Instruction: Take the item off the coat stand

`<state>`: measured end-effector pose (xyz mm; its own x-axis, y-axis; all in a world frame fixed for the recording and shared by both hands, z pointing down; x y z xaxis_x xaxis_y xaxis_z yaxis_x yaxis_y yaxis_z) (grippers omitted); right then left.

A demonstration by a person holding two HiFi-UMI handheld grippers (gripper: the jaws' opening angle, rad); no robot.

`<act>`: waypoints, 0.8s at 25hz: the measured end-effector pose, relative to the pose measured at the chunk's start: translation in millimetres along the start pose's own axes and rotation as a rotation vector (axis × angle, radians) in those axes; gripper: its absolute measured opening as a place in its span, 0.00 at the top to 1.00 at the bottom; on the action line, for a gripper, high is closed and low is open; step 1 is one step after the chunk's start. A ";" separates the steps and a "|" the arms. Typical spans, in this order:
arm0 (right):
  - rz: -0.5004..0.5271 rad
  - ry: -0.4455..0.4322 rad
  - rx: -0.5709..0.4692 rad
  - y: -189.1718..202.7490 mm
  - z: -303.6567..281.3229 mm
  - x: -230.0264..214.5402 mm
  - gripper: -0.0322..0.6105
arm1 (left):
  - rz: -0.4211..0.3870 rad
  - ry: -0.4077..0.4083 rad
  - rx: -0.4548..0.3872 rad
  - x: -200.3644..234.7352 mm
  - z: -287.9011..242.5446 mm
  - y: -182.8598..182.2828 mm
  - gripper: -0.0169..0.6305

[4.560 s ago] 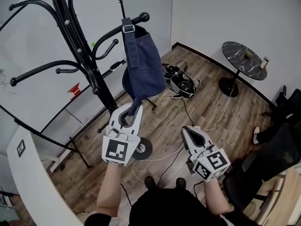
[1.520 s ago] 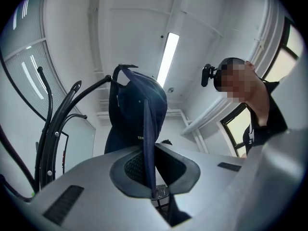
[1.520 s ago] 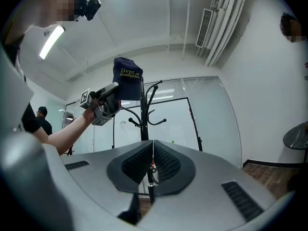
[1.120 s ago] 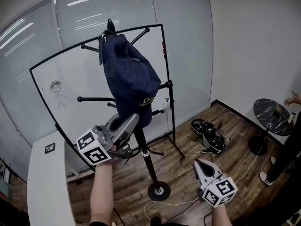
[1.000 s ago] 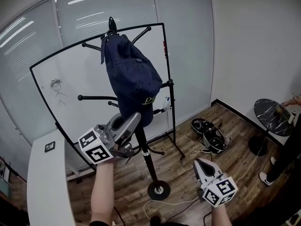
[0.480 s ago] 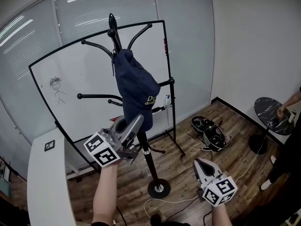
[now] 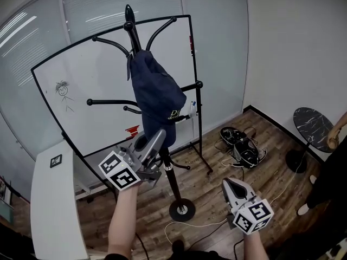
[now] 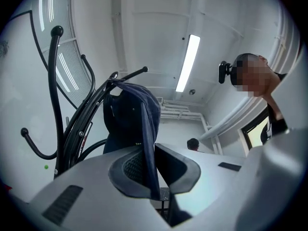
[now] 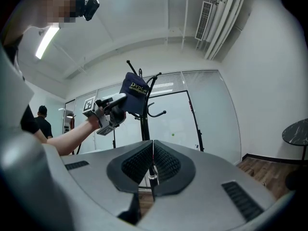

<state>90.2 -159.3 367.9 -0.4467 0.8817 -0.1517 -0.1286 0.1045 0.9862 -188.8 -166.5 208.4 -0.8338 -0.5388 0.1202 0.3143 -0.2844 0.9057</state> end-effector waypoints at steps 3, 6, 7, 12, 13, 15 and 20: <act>-0.004 0.000 0.005 -1.4 -1.2 -0.4 0.90 | 0.006 -0.013 -0.003 3.1 0.0 2.3 0.92; -0.007 -0.001 0.010 -0.3 -2.6 0.4 0.90 | 0.009 -0.022 0.000 4.8 2.5 6.5 0.92; -0.008 -0.002 0.012 -0.3 -3.1 0.8 0.90 | 0.014 -0.024 0.000 5.4 3.5 7.8 0.92; -0.011 -0.006 0.014 -2.3 -4.2 1.5 0.90 | 0.036 -0.059 -0.019 10.4 9.7 12.2 0.92; -0.011 -0.006 0.014 -2.2 -3.9 1.7 0.90 | 0.040 -0.071 -0.028 11.8 12.0 12.8 0.92; -0.010 -0.006 0.017 -1.6 -3.8 2.2 0.90 | 0.042 -0.097 -0.044 15.4 16.8 13.6 0.92; -0.010 -0.009 0.026 -2.1 -7.0 3.6 0.90 | 0.021 -0.152 -0.068 23.6 25.1 12.9 0.92</act>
<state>82.7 -159.6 364.8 -0.4372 0.8848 -0.1611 -0.1097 0.1253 0.9860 -215.8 -163.0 233.2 -0.8844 -0.4201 0.2033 0.3576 -0.3303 0.8735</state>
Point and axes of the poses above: the fingertips, and each gripper's own axes: z backward along the fingers, x to its left, y out of its underside, the point moved 6 cm from there along z, backward along the fingers, and after that the axes turned 10 degrees about -y, right-handed, at the moved point
